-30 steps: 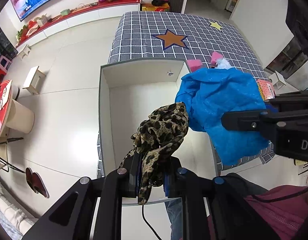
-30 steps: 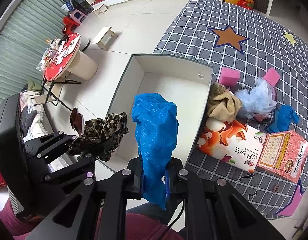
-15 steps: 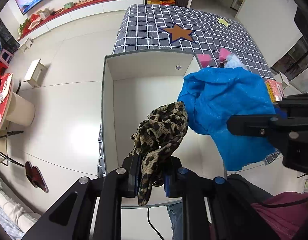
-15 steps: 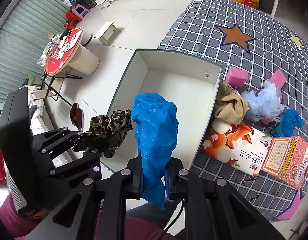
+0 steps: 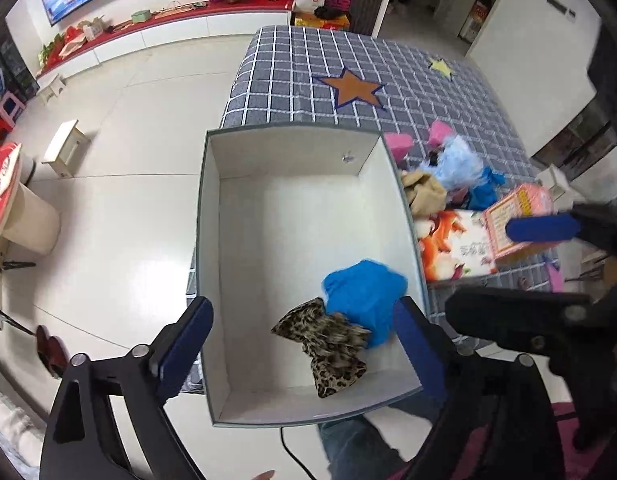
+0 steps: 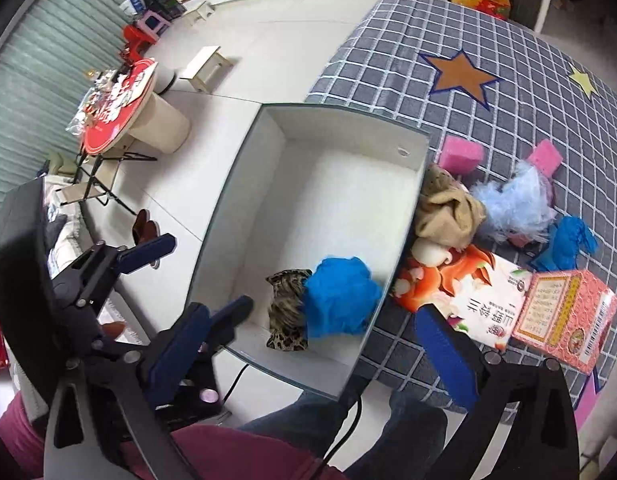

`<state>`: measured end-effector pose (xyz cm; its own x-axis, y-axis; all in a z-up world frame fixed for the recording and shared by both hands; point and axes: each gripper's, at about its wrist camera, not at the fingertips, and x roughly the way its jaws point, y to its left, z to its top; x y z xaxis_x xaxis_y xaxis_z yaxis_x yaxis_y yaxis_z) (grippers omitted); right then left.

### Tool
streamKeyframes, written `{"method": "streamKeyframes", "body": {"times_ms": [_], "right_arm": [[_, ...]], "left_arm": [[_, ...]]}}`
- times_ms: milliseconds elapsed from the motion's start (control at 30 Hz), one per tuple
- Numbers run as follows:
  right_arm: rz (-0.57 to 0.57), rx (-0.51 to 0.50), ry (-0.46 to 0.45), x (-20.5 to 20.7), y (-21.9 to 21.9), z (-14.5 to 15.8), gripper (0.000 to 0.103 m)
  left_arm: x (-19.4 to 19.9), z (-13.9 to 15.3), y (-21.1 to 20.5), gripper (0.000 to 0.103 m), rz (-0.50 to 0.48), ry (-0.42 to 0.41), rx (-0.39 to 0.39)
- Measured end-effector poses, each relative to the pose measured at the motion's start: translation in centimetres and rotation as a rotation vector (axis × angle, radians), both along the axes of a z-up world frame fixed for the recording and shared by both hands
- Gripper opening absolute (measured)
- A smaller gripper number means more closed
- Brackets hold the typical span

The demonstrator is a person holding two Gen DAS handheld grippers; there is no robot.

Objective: Organize soft objects
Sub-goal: 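Open both tools to drop the scrunchie and glove into the box, then grasp the pink foam sponge with the left tool while the right tool grasps the blue bag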

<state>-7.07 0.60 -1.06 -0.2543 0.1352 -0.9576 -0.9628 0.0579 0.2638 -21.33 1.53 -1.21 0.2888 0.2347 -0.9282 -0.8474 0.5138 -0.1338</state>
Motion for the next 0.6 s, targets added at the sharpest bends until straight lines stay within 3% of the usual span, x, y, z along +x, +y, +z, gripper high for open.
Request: {"method": "streamKeyframes", "body": {"times_ms": [33,267,433,600], "right_arm": [[-0.013,-0.004,-0.001,0.4,-0.2,-0.1,0.103],[-0.157,0.014,0.015,4.7,-1.2,1.8,0.103],[-0.305,0.050,0.011,10.4,-2.7,4.8,0.103],[-0.488,0.050,0.009,18.7,-4.8,6.4,0.103]], "left_arm": [[-0.1,0.2,0.2,0.103,0.006,-0.028,-0.009],[1.8,2.4,1.8,0.103,-0.036,-0.170,-0.029],[8.1,4.1,2.7,0.103,-0.179,-0.149,0.012],[14.8,3.4,2.6,0.103,-0.279,-0.108,0.001]]}}
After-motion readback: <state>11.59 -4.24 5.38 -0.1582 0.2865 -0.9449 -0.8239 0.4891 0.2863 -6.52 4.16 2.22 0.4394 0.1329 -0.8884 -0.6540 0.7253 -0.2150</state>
